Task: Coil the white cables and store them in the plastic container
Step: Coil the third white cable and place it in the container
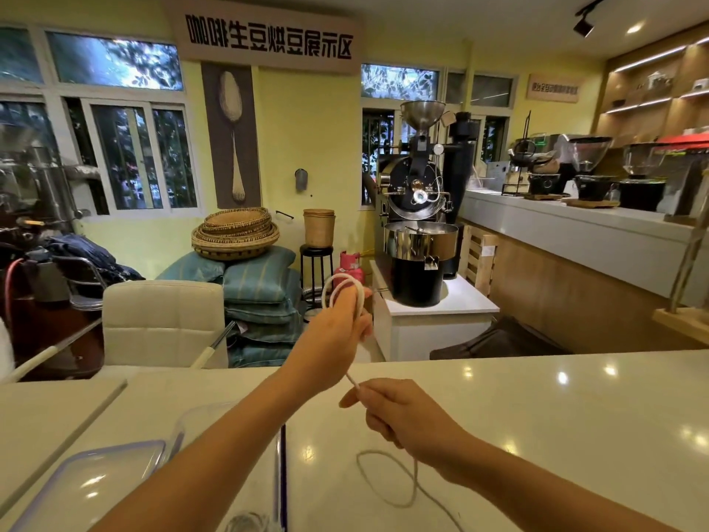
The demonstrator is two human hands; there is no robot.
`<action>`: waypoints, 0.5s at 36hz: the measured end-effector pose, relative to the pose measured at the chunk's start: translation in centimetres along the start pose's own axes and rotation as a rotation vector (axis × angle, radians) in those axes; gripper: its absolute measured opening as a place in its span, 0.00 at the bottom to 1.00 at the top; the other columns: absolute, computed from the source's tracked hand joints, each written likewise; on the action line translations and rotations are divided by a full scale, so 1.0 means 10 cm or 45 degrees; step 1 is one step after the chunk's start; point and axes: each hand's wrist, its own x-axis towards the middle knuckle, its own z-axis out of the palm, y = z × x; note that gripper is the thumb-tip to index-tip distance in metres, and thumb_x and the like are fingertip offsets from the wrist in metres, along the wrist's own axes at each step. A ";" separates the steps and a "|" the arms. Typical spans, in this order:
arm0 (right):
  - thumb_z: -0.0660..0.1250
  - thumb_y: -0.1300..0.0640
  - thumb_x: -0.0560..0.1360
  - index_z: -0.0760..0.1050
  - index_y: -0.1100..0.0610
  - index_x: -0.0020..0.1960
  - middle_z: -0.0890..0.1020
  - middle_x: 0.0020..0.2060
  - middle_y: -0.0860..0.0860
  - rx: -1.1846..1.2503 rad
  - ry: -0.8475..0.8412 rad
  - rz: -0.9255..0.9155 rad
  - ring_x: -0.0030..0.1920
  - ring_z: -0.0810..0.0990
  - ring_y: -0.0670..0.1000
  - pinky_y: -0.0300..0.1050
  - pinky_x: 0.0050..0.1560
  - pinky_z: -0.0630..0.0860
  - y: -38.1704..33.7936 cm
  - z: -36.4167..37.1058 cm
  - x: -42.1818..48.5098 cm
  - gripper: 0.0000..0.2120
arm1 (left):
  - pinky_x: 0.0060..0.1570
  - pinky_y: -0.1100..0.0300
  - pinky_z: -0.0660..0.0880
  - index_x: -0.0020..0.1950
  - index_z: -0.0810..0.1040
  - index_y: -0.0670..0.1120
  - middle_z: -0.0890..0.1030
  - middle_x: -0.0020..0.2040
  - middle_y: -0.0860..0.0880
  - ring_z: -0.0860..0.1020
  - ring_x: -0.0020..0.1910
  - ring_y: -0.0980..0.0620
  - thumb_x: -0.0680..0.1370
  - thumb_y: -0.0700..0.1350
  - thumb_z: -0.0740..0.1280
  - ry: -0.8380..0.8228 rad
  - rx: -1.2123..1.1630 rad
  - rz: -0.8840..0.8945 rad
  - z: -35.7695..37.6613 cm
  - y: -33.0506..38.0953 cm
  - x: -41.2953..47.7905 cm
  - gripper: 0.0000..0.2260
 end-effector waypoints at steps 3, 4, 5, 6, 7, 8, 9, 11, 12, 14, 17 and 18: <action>0.55 0.53 0.78 0.79 0.51 0.47 0.72 0.28 0.41 -0.289 -0.031 -0.057 0.27 0.71 0.37 0.25 0.31 0.67 -0.13 -0.13 -0.05 0.13 | 0.37 0.54 0.71 0.47 0.63 0.45 0.73 0.38 0.47 0.71 0.34 0.50 0.80 0.42 0.52 -0.087 0.209 -0.011 0.03 -0.15 -0.03 0.03; 0.57 0.53 0.78 0.80 0.53 0.49 0.74 0.31 0.40 -0.397 -0.035 -0.101 0.30 0.73 0.37 0.26 0.34 0.69 -0.17 -0.19 -0.06 0.13 | 0.35 0.56 0.70 0.46 0.63 0.45 0.73 0.37 0.48 0.70 0.33 0.50 0.80 0.42 0.52 -0.119 0.242 -0.016 0.04 -0.19 -0.05 0.04; 0.58 0.53 0.77 0.80 0.54 0.50 0.74 0.33 0.39 -0.494 -0.042 -0.143 0.32 0.73 0.36 0.27 0.35 0.69 -0.22 -0.25 -0.07 0.12 | 0.34 0.56 0.69 0.44 0.62 0.48 0.72 0.35 0.50 0.70 0.32 0.50 0.80 0.42 0.51 -0.153 0.231 -0.041 0.05 -0.21 -0.06 0.05; 0.60 0.53 0.76 0.80 0.55 0.49 0.74 0.32 0.39 -0.571 -0.048 -0.174 0.32 0.73 0.35 0.27 0.34 0.69 -0.27 -0.32 -0.07 0.11 | 0.34 0.56 0.68 0.42 0.61 0.49 0.72 0.34 0.51 0.70 0.31 0.51 0.80 0.42 0.51 -0.196 0.169 -0.092 0.06 -0.22 -0.07 0.07; 0.61 0.53 0.76 0.80 0.56 0.48 0.74 0.31 0.40 -0.636 -0.047 -0.197 0.30 0.72 0.34 0.26 0.32 0.68 -0.34 -0.40 -0.08 0.10 | 0.34 0.57 0.69 0.42 0.62 0.50 0.71 0.33 0.51 0.69 0.31 0.52 0.80 0.42 0.51 -0.233 0.063 -0.151 0.07 -0.23 -0.09 0.08; 0.62 0.53 0.75 0.80 0.56 0.46 0.73 0.29 0.41 -0.698 -0.035 -0.218 0.28 0.71 0.34 0.26 0.31 0.68 -0.40 -0.48 -0.08 0.10 | 0.35 0.59 0.70 0.44 0.64 0.48 0.71 0.33 0.51 0.69 0.31 0.53 0.80 0.42 0.51 -0.263 -0.064 -0.203 0.08 -0.22 -0.11 0.07; 0.63 0.53 0.75 0.79 0.56 0.44 0.73 0.28 0.42 -0.747 -0.026 -0.232 0.27 0.71 0.34 0.26 0.30 0.68 -0.46 -0.56 -0.08 0.09 | 0.34 0.62 0.70 0.47 0.66 0.46 0.70 0.33 0.51 0.69 0.31 0.55 0.80 0.42 0.50 -0.283 -0.190 -0.240 0.09 -0.21 -0.14 0.07; 0.64 0.55 0.74 0.78 0.55 0.41 0.73 0.27 0.43 -0.751 0.000 -0.252 0.25 0.72 0.34 0.25 0.29 0.68 -0.58 -0.72 -0.06 0.07 | 0.34 0.65 0.70 0.52 0.68 0.44 0.71 0.32 0.51 0.70 0.30 0.58 0.81 0.43 0.50 -0.304 -0.390 -0.258 0.09 -0.17 -0.21 0.09; 0.64 0.56 0.73 0.78 0.55 0.39 0.74 0.27 0.43 -0.727 0.015 -0.264 0.25 0.72 0.34 0.24 0.29 0.68 -0.62 -0.80 -0.04 0.06 | 0.34 0.64 0.71 0.51 0.69 0.44 0.71 0.31 0.52 0.70 0.29 0.59 0.81 0.43 0.50 -0.312 -0.471 -0.255 0.10 -0.13 -0.24 0.10; 0.65 0.57 0.72 0.77 0.52 0.37 0.75 0.27 0.43 -0.709 0.029 -0.292 0.25 0.73 0.35 0.25 0.29 0.69 -0.71 -0.93 0.00 0.06 | 0.33 0.65 0.72 0.49 0.73 0.45 0.73 0.27 0.52 0.71 0.27 0.61 0.80 0.47 0.50 -0.345 -0.613 -0.239 0.11 -0.03 -0.31 0.13; 0.68 0.58 0.70 0.77 0.47 0.33 0.77 0.29 0.45 -0.652 0.078 -0.327 0.30 0.74 0.40 0.27 0.32 0.71 -0.78 -1.09 0.07 0.09 | 0.33 0.69 0.71 0.45 0.75 0.48 0.75 0.24 0.55 0.71 0.25 0.60 0.75 0.54 0.49 -0.399 -0.808 -0.215 0.12 0.16 -0.40 0.18; 0.68 0.59 0.70 0.77 0.48 0.33 0.77 0.30 0.46 -0.605 0.110 -0.331 0.31 0.75 0.41 0.27 0.32 0.71 -0.78 -1.14 0.10 0.09 | 0.33 0.69 0.70 0.44 0.75 0.48 0.75 0.24 0.55 0.71 0.25 0.59 0.75 0.55 0.49 -0.404 -0.887 -0.211 0.12 0.22 -0.41 0.18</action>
